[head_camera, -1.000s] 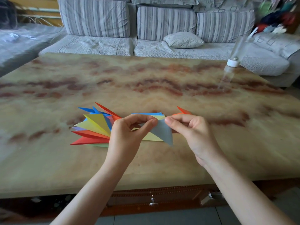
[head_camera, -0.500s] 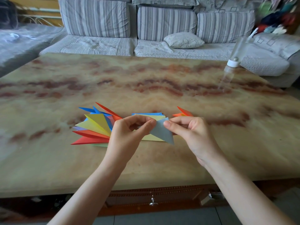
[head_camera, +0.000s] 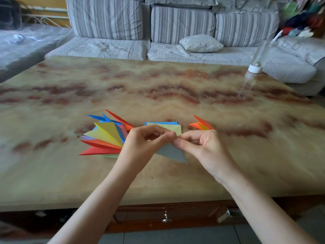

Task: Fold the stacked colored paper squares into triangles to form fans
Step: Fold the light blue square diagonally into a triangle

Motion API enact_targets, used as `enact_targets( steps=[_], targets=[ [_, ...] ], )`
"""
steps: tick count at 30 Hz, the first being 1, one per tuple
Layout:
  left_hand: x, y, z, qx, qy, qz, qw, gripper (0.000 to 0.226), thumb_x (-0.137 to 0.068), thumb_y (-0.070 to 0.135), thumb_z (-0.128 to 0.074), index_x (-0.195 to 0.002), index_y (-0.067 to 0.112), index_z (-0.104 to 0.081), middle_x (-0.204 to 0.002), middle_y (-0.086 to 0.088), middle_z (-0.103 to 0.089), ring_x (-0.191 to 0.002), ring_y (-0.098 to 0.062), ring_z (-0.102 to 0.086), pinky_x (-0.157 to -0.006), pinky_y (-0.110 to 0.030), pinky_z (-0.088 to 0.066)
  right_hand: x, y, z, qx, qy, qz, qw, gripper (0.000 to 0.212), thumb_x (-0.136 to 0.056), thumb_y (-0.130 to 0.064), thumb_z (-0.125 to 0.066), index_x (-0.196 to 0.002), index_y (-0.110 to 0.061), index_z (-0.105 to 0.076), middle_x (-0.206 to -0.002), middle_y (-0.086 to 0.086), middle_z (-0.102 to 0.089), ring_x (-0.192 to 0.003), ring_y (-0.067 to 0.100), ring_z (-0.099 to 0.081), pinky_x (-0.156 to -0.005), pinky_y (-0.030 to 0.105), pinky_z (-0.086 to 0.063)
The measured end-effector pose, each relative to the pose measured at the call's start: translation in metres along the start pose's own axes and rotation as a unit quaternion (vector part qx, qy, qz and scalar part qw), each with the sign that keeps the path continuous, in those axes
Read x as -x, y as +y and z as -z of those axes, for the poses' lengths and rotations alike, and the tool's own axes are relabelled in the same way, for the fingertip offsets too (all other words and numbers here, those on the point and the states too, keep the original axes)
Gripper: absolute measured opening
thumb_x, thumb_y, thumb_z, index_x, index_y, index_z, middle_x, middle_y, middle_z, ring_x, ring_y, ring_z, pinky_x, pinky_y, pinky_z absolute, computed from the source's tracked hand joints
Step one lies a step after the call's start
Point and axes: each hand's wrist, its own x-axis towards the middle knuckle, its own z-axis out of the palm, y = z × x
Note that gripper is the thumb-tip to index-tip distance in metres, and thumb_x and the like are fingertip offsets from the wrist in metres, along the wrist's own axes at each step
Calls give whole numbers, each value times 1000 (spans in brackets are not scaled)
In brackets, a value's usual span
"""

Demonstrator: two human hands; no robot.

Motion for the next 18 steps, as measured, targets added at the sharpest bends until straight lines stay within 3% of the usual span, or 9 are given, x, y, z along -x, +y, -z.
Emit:
enact_targets(
  steps=[5, 10, 15, 18],
  targets=[
    [4, -1, -9, -19, 45, -45, 998, 10, -83, 18, -70, -73, 16, -72, -65, 10, -67, -61, 6, -54, -60, -6, -37, -1, 0, 0, -16, 6, -10, 1000, 9, -84, -11, -67, -80, -11, -75, -67, -11, -72, -64, -5, -61, -61, 8, -42],
    [9, -3, -12, -8, 88, -63, 994, 12, -83, 19, -70, -72, 23, -69, -64, 16, -67, -61, 5, -56, -61, -8, -39, -2, -2, 2, -18, -13, -30, 999, 10, -85, -10, -67, -79, -10, -75, -71, -7, -73, -67, -2, -63, -65, 10, -45],
    [4, -2, -4, -30, 144, -66, 987, 10, -84, 21, -68, -74, 19, -69, -65, 11, -65, -59, 6, -54, -60, -10, -40, 2, -2, 3, -15, -52, -41, 998, 14, -88, -7, -62, -84, -1, -74, -77, 11, -75, -76, 15, -72, -74, 13, -48],
    [3, -3, -1, -40, 151, -63, 986, 9, -84, 22, -67, -75, 20, -69, -66, 12, -65, -60, 5, -55, -60, -10, -41, 3, -3, 4, -12, -58, -41, 997, 13, -88, -8, -62, -85, -2, -73, -78, 11, -75, -78, 17, -73, -75, 13, -48]
  ],
)
